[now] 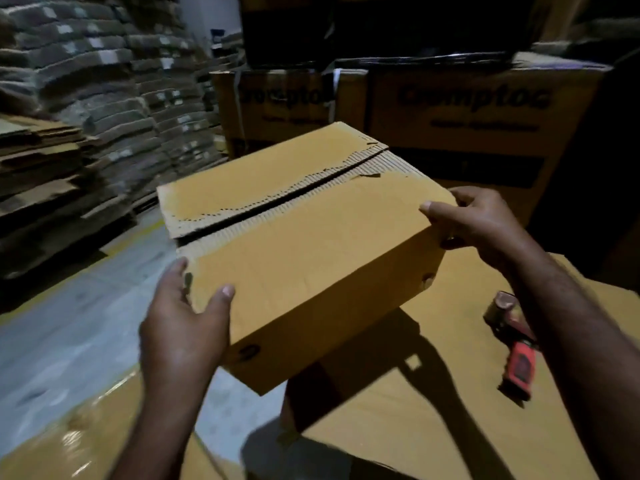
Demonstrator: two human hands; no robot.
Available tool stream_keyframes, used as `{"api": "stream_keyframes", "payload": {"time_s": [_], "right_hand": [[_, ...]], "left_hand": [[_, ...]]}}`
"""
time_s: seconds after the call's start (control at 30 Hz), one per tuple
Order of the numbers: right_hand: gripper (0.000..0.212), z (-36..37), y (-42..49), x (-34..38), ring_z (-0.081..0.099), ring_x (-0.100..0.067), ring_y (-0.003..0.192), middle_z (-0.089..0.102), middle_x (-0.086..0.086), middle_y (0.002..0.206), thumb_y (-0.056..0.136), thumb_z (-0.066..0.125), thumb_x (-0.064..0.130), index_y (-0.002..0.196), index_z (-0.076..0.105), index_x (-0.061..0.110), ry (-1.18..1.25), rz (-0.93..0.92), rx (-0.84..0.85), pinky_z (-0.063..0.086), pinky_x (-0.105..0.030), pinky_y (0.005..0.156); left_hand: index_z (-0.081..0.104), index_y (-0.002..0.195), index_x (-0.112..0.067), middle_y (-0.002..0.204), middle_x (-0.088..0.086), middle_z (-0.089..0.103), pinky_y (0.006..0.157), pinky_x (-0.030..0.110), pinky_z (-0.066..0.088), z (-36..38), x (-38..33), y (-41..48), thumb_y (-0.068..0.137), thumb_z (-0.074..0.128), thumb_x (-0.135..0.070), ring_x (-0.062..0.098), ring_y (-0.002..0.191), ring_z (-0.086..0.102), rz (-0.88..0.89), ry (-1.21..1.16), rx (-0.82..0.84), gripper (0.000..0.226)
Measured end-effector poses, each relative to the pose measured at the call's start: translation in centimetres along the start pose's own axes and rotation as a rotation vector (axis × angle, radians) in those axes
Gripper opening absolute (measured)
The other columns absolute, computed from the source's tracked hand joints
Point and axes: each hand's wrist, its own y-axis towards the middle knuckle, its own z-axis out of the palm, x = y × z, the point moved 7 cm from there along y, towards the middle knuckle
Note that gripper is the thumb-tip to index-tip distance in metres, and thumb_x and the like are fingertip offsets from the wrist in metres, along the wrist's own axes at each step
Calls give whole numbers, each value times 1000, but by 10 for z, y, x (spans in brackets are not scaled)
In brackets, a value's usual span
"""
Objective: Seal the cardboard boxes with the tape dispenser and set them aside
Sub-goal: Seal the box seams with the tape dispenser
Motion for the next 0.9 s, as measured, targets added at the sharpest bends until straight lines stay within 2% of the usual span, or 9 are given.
{"api": "stream_keyframes", "payload": {"time_s": [0.1, 0.2, 0.27, 0.37, 0.5, 0.6, 0.73, 0.83, 0.9], "right_hand": [[40, -50, 23, -46, 63, -20, 99, 63, 2, 105, 85, 76, 40, 117, 61, 22, -18, 62, -58, 59, -46, 80], [47, -86, 52, -91, 62, -27, 105, 61, 3, 106, 86, 75, 38, 125, 57, 21, -9, 106, -113, 58, -48, 83], [57, -99, 70, -116, 59, -30, 113, 57, 0, 118, 86, 76, 35, 135, 50, 22, -1, 130, -141, 56, -49, 88], [82, -101, 96, -147, 47, -33, 131, 39, -12, 150, 85, 78, 26, 153, 33, 23, 37, 152, -145, 51, -46, 99], [84, -91, 108, -182, 39, -33, 139, 30, -13, 159, 87, 75, 14, 156, 27, 19, 124, 231, -119, 44, -37, 103], [78, -85, 112, -194, 45, -31, 134, 35, -14, 157, 88, 73, 12, 155, 32, 15, 190, 237, -91, 46, -45, 107], [61, -73, 112, -191, 50, -24, 128, 47, -7, 145, 93, 69, 16, 149, 44, 14, 171, 202, 21, 48, -35, 98], [43, -81, 92, -194, 59, -17, 109, 57, 2, 123, 96, 65, 27, 138, 57, 19, 122, 192, -43, 53, -34, 88], [23, -96, 66, -209, 62, -14, 86, 67, 4, 99, 98, 59, 36, 107, 71, 19, 75, 222, -185, 50, -28, 71]], "left_hand": [[49, 149, -29, 146, 4, 58, 102, 39, 46, 65, -23, -20, 92, 72, -31, 25, 131, 56, 61, -2, 146, 61], [49, 148, -30, 144, 2, 59, 103, 39, 49, 120, -43, -44, 94, 69, -31, 25, 130, 57, 115, 38, 247, 57], [47, 150, -30, 144, 1, 59, 102, 41, 50, 152, -54, -59, 96, 66, -35, 26, 130, 57, 134, 85, 330, 57], [41, 154, -29, 142, 3, 60, 98, 40, 51, 192, -65, -82, 100, 56, -46, 26, 127, 57, 185, 220, 467, 58], [30, 158, -36, 151, 3, 52, 102, 40, 50, 221, -73, -107, 94, 54, -64, 23, 133, 53, 220, 349, 624, 74], [20, 159, -44, 152, 2, 51, 98, 34, 51, 233, -83, -125, 88, 60, -68, 18, 124, 60, 314, 438, 764, 85], [19, 159, -45, 147, -7, 56, 94, 23, 50, 263, -111, -142, 94, 66, -51, 10, 114, 64, 525, 462, 802, 80], [43, 152, -38, 146, -14, 55, 103, 28, 51, 282, -119, -136, 92, 72, -41, 5, 127, 57, 607, 282, 792, 67], [70, 128, -30, 119, -10, 73, 82, 30, 60, 276, -127, -119, 90, 74, -39, 9, 102, 71, 748, 219, 636, 39]]}}
